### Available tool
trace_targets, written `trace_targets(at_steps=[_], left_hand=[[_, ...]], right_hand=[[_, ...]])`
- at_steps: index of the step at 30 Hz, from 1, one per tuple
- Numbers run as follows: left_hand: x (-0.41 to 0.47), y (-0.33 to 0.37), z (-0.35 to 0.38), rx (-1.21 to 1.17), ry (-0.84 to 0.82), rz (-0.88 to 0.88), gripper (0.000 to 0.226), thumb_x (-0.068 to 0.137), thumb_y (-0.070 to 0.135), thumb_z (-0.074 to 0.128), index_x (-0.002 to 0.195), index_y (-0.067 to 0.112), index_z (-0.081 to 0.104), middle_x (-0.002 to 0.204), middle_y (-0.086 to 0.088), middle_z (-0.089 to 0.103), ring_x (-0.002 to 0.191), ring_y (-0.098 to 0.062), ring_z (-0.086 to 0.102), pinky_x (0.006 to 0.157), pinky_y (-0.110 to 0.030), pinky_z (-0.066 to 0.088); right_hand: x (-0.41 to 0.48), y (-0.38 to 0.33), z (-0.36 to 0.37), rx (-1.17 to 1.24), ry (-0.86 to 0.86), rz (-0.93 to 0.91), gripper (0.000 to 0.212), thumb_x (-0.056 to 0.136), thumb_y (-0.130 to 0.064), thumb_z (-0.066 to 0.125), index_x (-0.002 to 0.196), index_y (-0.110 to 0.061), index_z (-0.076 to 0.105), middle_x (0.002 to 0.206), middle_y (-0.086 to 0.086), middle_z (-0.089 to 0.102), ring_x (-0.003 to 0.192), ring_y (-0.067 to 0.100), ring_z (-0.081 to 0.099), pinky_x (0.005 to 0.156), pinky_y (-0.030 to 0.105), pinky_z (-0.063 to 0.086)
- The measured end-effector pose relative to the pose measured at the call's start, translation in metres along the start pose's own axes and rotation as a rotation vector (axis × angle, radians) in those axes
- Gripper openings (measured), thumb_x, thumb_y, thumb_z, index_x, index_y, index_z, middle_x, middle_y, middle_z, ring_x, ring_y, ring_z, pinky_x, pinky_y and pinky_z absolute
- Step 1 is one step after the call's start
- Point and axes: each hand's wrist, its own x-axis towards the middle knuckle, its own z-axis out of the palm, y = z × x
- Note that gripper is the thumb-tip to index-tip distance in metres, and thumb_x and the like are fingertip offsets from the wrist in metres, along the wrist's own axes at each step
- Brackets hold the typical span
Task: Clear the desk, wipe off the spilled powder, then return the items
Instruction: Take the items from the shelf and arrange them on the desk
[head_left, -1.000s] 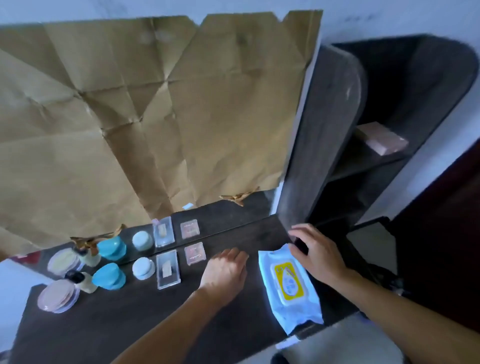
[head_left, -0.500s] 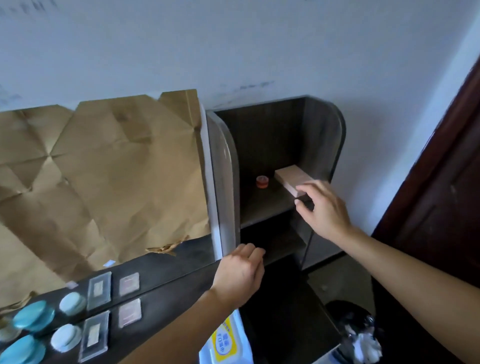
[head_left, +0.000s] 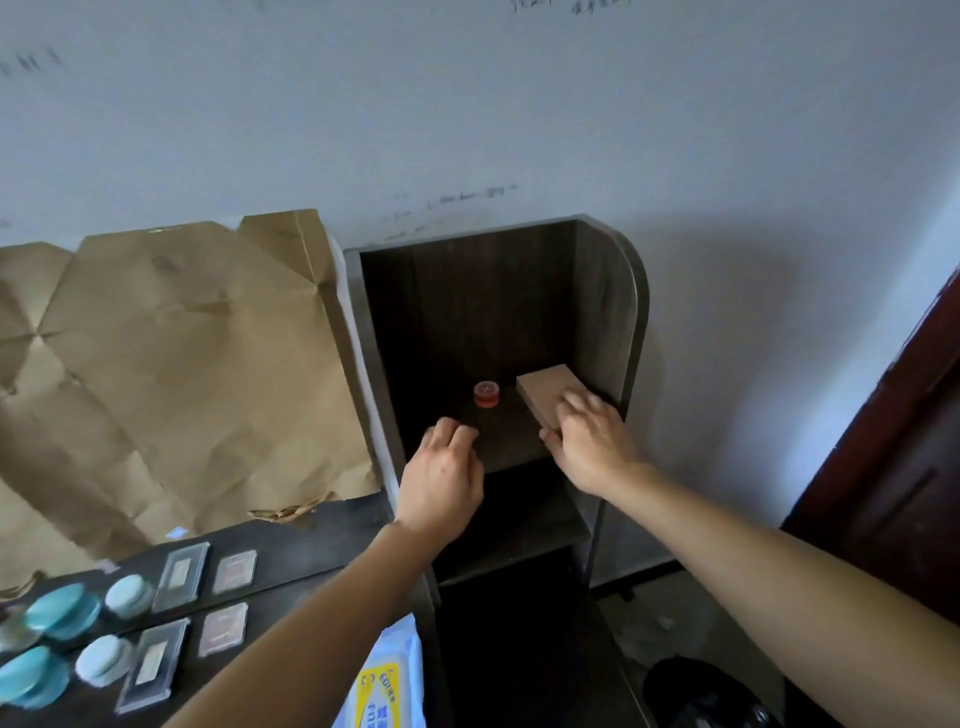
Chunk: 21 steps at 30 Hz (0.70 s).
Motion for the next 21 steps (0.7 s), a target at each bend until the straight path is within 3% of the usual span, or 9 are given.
trace_targets(at_steps=[4,7,10,13,17,21], left_hand=[[0.036,-0.002,0.013,0.038,-0.094,-0.126,0.033,0.09,0.015,0.055,0.122,0.007,0.056,0.121,-0.012,0.049,0.112,-0.028,0.049,0.091,-0.038,0.046],[0.07,-0.001,0.028,-0.008,-0.17,-0.236,0.041,0.094,0.023,0.052,0.135,0.017,0.047,0.133,-0.007,0.041,0.121,-0.026,0.043,0.1,-0.038,0.042],[0.093,0.002,0.044,0.007,-0.263,-0.269,0.048,0.097,0.027,0.048,0.143,0.024,0.038,0.135,-0.006,0.04,0.12,-0.024,0.044,0.099,-0.039,0.044],[0.101,0.004,0.055,0.083,-0.302,-0.22,0.042,0.096,0.025,0.048,0.138,0.023,0.046,0.131,-0.006,0.039,0.117,-0.025,0.044,0.096,-0.039,0.045],[0.094,-0.001,0.058,0.065,-0.233,-0.191,0.037,0.094,0.014,0.051,0.131,0.015,0.054,0.126,-0.008,0.042,0.113,-0.027,0.046,0.096,-0.038,0.046],[0.072,-0.003,0.051,0.033,-0.163,-0.168,0.031,0.094,0.013,0.051,0.123,0.01,0.06,0.12,-0.011,0.051,0.111,-0.028,0.047,0.094,-0.037,0.045]], right_hand=[[-0.022,0.01,-0.005,0.093,0.038,-0.072,0.047,0.095,-0.039,0.046,0.132,-0.01,0.049,0.145,0.006,0.042,0.133,0.026,0.035,0.107,0.037,0.031],[-0.037,0.015,-0.011,0.101,0.024,-0.085,0.048,0.096,-0.042,0.041,0.138,-0.017,0.043,0.15,-0.002,0.034,0.139,0.021,0.027,0.109,0.036,0.028],[-0.042,0.02,-0.012,0.096,-0.011,-0.062,0.047,0.097,-0.045,0.037,0.137,-0.022,0.041,0.151,-0.003,0.031,0.141,0.021,0.022,0.109,0.038,0.029],[-0.039,0.018,-0.009,0.138,-0.031,-0.023,0.045,0.095,-0.047,0.042,0.131,-0.02,0.044,0.149,0.001,0.032,0.141,0.024,0.02,0.111,0.039,0.029],[-0.034,0.015,-0.006,0.182,0.013,0.012,0.035,0.09,-0.044,0.053,0.112,-0.017,0.049,0.145,0.008,0.035,0.136,0.027,0.028,0.107,0.041,0.035],[-0.031,0.01,-0.006,0.148,0.0,0.026,0.041,0.082,-0.046,0.062,0.108,-0.019,0.044,0.139,0.012,0.04,0.125,0.032,0.041,0.097,0.044,0.04]])
